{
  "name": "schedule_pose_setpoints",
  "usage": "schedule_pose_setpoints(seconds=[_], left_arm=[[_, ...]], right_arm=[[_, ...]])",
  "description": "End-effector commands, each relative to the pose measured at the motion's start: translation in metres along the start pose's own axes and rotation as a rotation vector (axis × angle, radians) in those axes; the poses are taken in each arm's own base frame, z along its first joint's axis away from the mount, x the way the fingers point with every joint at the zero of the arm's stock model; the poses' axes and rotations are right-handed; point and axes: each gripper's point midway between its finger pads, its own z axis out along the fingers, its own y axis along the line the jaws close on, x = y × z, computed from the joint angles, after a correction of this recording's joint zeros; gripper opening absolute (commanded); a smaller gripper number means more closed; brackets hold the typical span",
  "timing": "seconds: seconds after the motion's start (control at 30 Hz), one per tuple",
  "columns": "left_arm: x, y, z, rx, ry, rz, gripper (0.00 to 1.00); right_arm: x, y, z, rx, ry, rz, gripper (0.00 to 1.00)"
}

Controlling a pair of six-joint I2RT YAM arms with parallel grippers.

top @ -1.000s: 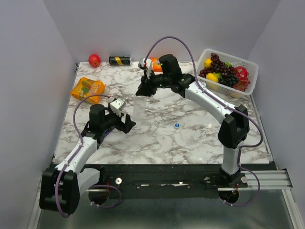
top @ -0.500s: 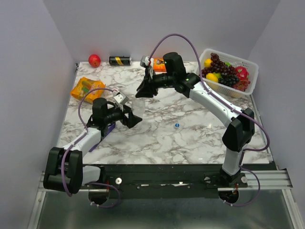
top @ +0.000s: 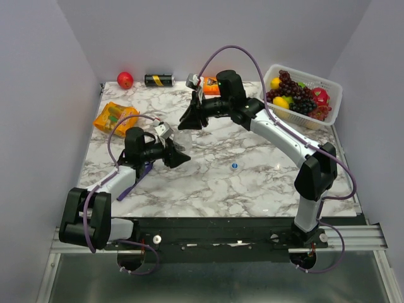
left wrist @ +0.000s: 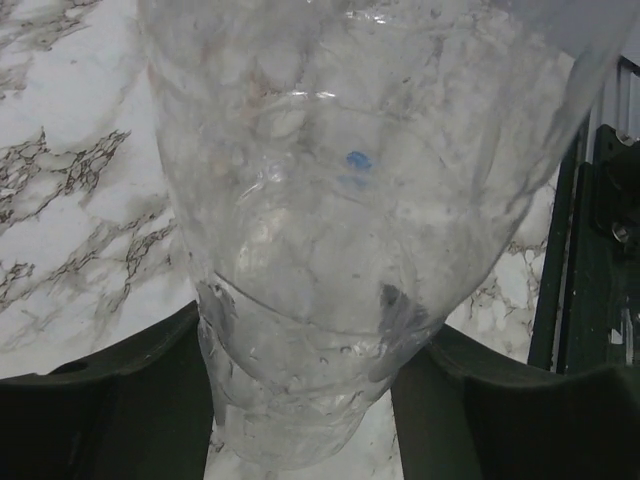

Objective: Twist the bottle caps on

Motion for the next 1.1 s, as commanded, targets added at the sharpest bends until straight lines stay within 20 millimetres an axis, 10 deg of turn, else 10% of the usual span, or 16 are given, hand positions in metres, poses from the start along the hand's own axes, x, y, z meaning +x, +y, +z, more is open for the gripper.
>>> schedule_pose_setpoints(seconds=[0.0, 0.23, 0.43, 0.7, 1.07], left_arm=[[-0.018, -0.005, 0.004, 0.053, -0.028, 0.036, 0.56], [-0.023, -0.008, -0.002, 0.030, -0.021, 0.074, 0.49], [0.003, -0.015, -0.019, -0.037, 0.039, 0.088, 0.48], [-0.008, -0.007, -0.039, -0.205, 0.018, 0.174, 0.08], [-0.026, 0.006, -0.052, -0.360, -0.034, 0.151, 0.00]], right_arm=[[-0.007, 0.022, -0.003, -0.074, -0.014, 0.019, 0.13], [-0.026, 0.008, -0.035, 0.086, -0.010, -0.106, 0.75], [-0.029, -0.007, -0.108, 0.216, 0.055, -0.276, 0.78], [0.141, -0.015, -0.132, 0.099, 0.491, -0.545, 0.67], [0.254, -0.047, -0.134, -0.074, 0.765, -0.686, 0.64]])
